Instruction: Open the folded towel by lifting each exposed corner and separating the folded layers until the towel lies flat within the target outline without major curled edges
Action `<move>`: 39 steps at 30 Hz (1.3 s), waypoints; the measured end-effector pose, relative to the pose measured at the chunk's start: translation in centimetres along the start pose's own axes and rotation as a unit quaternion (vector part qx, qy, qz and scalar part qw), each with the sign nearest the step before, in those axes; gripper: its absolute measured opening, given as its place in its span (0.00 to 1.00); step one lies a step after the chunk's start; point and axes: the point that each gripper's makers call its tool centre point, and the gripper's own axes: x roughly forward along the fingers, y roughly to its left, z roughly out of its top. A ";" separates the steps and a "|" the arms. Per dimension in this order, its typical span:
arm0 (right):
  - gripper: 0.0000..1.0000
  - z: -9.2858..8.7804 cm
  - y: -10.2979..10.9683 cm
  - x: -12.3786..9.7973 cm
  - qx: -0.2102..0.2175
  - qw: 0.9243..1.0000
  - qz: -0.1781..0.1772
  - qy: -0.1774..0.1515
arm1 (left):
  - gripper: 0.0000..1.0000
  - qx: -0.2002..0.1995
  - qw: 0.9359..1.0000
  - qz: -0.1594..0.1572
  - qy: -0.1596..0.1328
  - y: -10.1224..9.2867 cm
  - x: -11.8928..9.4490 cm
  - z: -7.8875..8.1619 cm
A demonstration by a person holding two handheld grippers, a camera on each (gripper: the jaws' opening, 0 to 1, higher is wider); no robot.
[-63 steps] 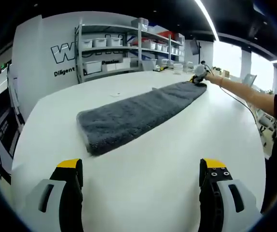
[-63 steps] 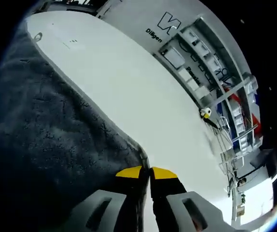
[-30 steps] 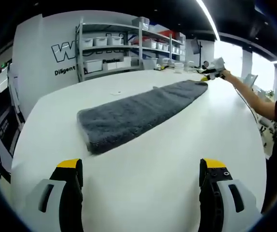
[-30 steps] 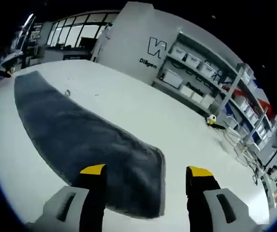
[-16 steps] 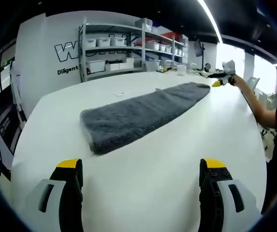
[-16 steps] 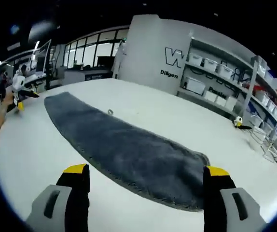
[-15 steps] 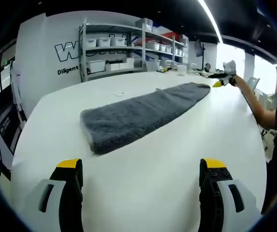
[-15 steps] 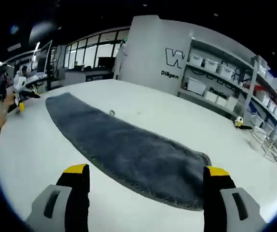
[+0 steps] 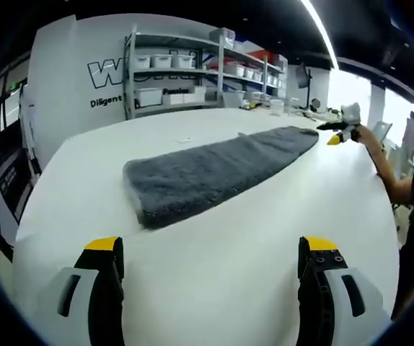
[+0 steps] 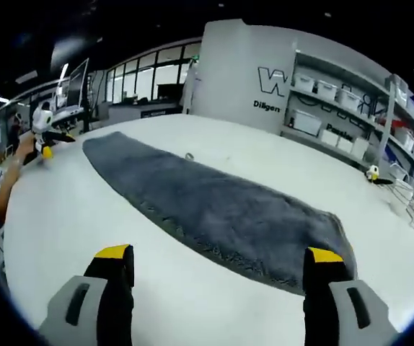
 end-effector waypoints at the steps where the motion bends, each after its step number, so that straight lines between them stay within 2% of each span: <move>1: 0.99 0.0 0.0 0.0 0.001 1.000 0.001 -0.001 | 0.99 -0.007 1.000 -0.005 -0.009 0.0 -0.1 0.3; 4: 0.99 -0.1 0.1 0.0 0.005 1.000 0.003 0.000 | 0.99 -0.016 1.000 -0.005 -0.021 0.3 -0.2 0.8; 8: 0.99 0.4 1.0 -0.2 0.002 1.000 0.018 -0.009 | 0.99 -0.017 0.999 0.024 -0.025 1.2 -0.1 1.1; 11: 0.99 0.9 1.6 -0.3 -0.002 0.999 0.028 -0.018 | 0.99 -0.015 0.999 0.045 -0.017 2.1 0.1 1.3; 14: 0.99 1.3 2.3 -0.5 0.002 0.999 0.044 -0.029 | 0.99 -0.029 0.997 0.063 -0.039 2.9 0.1 2.7; 16: 0.99 1.5 2.7 -0.5 -0.002 0.998 0.048 -0.030 | 0.99 -0.035 0.995 0.082 -0.041 3.6 0.3 3.4; 22: 0.99 1.8 3.5 -0.8 -0.005 0.997 0.070 -0.038 | 0.99 -0.040 0.993 0.097 -0.052 5.1 1.4 5.6; 25: 0.99 2.0 3.8 -0.8 -0.007 0.996 0.074 -0.042 | 0.98 -0.035 0.990 0.122 -0.060 6.4 2.1 7.0; 29: 0.99 2.0 4.3 -1.0 -0.010 0.996 0.084 -0.041 | 0.95 -0.036 0.987 0.137 -0.076 7.8 3.2 8.6; 32: 0.99 2.2 4.6 -1.0 -0.007 0.995 0.088 -0.046 | 0.90 -0.023 0.987 0.139 -0.073 8.5 4.3 9.1; 36: 0.99 2.1 5.1 -1.0 -0.006 0.994 0.098 -0.046 | 0.87 -0.007 0.985 0.156 -0.075 9.6 5.6 9.7; 39: 0.99 2.1 5.4 -0.9 -0.007 0.994 0.101 -0.047 | 0.79 0.001 0.984 0.159 -0.075 10.3 6.7 9.9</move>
